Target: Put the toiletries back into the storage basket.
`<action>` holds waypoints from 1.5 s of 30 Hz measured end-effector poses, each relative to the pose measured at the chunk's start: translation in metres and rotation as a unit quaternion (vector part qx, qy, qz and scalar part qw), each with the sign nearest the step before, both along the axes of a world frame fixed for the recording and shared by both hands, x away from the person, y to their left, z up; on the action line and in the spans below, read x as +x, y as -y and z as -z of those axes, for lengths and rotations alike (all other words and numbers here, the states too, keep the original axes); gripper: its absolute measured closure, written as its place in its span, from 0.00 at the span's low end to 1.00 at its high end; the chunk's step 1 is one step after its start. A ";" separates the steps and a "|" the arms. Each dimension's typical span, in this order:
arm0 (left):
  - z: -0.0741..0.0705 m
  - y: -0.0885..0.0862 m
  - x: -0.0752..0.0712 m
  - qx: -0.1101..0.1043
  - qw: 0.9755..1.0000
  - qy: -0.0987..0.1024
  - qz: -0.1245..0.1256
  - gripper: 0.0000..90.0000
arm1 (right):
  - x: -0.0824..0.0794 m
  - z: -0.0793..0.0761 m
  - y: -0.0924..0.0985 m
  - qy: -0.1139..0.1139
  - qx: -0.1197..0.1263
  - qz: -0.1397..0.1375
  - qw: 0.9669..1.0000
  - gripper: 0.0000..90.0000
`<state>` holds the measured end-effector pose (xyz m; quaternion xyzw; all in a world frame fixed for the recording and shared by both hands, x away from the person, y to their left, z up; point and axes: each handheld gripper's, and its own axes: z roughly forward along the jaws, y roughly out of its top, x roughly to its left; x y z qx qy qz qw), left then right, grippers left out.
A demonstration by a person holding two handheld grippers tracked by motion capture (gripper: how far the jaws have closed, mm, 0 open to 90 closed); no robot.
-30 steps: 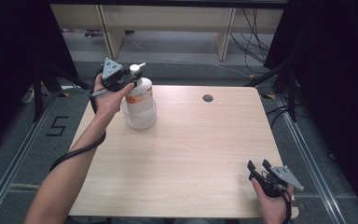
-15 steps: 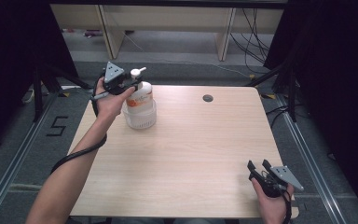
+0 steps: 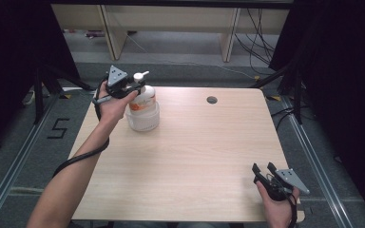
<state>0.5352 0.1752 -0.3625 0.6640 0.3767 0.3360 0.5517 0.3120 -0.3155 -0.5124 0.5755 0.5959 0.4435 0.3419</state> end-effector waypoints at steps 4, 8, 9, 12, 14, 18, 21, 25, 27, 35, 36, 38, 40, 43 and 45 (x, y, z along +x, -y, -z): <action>0.003 0.000 0.001 -0.003 1.000 0.001 -0.001 0.65 | 0.000 0.000 0.001 0.001 -0.001 -0.004 1.000 0.43; 0.003 -0.002 0.001 -0.004 1.000 0.001 0.000 0.65 | 0.000 0.000 -0.001 -0.003 0.008 0.001 1.000 0.43; 0.003 -0.002 0.001 -0.005 1.000 0.001 0.000 0.65 | 0.000 0.000 -0.001 -0.002 0.007 0.001 1.000 0.43; 0.004 -0.002 0.001 -0.004 1.000 0.001 0.000 0.65 | 0.000 0.000 -0.001 -0.002 0.007 0.001 1.000 0.43; 0.004 -0.003 0.001 -0.007 1.000 0.002 0.000 0.65 | 0.000 0.000 -0.001 -0.002 0.007 0.001 1.000 0.43; 0.005 -0.003 -0.001 -0.006 1.000 0.003 -0.001 0.65 | 0.000 0.000 -0.001 -0.002 0.006 0.000 1.000 0.43; 0.005 -0.003 -0.002 -0.006 1.000 0.003 -0.004 0.65 | -0.001 0.000 -0.001 -0.001 0.010 -0.004 1.000 0.43; 0.005 -0.003 -0.003 -0.005 1.000 0.003 -0.005 0.64 | 0.000 0.000 -0.001 -0.002 0.007 0.000 1.000 0.43; 0.005 -0.002 -0.004 -0.006 1.000 0.000 -0.005 0.62 | -0.001 0.000 -0.001 -0.002 0.006 0.000 1.000 0.43; 0.004 0.001 -0.009 -0.006 1.000 -0.004 -0.013 0.43 | -0.001 0.000 -0.001 -0.002 0.007 0.000 1.000 0.43; 0.005 0.002 -0.010 -0.006 1.000 -0.009 -0.015 0.41 | -0.001 0.000 -0.001 -0.002 0.007 0.000 1.000 0.43; 0.005 0.002 -0.012 -0.006 1.000 -0.012 -0.019 0.36 | -0.001 0.000 -0.001 -0.002 0.009 -0.001 1.000 0.43; 0.005 0.001 -0.013 -0.004 1.000 -0.010 -0.023 0.34 | -0.001 0.000 -0.001 -0.002 0.009 -0.001 1.000 0.43; 0.005 0.000 -0.014 -0.006 1.000 -0.011 -0.026 0.32 | -0.001 0.000 -0.001 -0.002 0.009 -0.001 1.000 0.43; 0.006 -0.003 -0.017 -0.005 1.000 -0.012 -0.027 0.31 | -0.001 0.000 -0.001 -0.002 0.008 -0.001 1.000 0.43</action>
